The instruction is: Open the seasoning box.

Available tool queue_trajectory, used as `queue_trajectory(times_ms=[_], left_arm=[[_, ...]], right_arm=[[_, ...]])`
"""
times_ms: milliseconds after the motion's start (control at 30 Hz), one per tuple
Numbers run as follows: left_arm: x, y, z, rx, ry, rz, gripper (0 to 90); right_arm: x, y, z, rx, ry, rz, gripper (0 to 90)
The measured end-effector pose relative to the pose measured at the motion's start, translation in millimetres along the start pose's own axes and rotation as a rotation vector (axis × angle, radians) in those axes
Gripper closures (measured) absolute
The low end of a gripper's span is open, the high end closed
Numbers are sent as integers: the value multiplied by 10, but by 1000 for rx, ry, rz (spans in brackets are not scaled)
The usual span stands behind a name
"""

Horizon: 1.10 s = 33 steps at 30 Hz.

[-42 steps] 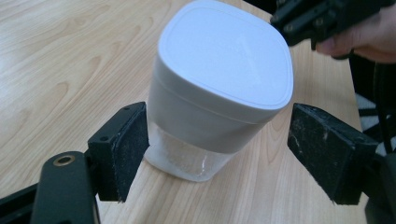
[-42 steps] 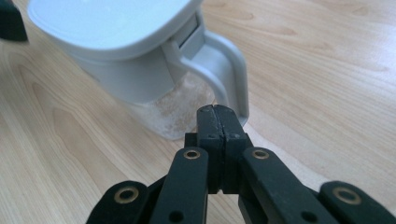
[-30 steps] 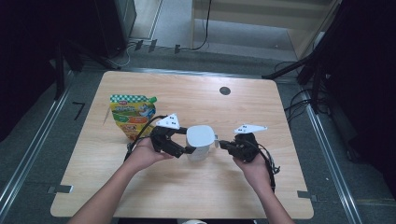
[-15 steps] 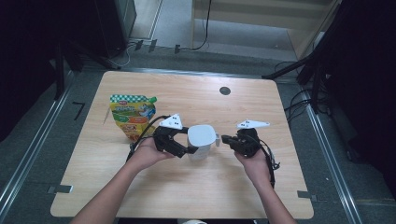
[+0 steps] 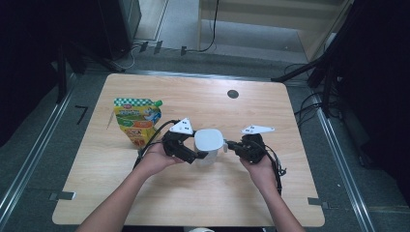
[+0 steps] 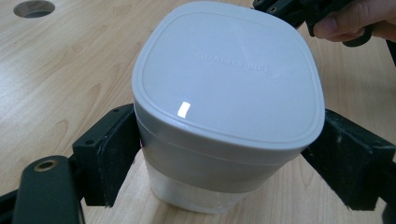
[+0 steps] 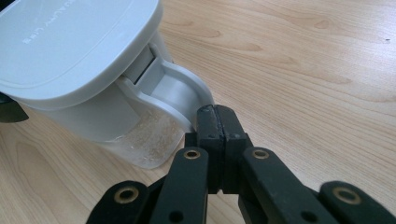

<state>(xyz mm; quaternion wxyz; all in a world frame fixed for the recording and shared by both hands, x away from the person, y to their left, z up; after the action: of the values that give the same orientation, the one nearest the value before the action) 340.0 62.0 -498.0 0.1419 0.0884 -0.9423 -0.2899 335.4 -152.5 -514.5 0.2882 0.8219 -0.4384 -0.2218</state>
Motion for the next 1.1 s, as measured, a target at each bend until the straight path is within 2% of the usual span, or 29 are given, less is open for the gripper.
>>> queue_trajectory(times_ms=[167,267,467,567,1100], left_arm=[[3,1,-20,-14,-1,-2,146],[9,21,-52,4,-5,1,146],[20,29,-68,-12,-18,-8,149],[22,41,-82,-2,-14,-2,150],[41,58,-138,-16,-29,-6,151]], right_arm=[[-1,0,1,0,0,3,900],[-3,0,1,0,0,3,900],[-8,-4,1,4,2,7,900],[-11,-5,0,4,2,7,900],[-20,-7,0,5,16,18,900]])
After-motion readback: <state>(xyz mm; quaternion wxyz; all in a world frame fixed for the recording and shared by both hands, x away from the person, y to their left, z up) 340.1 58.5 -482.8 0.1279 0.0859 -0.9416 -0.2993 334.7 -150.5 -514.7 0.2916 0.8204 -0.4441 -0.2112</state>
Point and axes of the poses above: each handheld gripper's, and its own axes: y roughly backward along the jaws, z roughly out of its underside, x roughly to its right, the point moved 4 cm from there along -y, roughly forward along the jaws, and after that the axes turned 10 degrees about z, right-handed, at the moved point
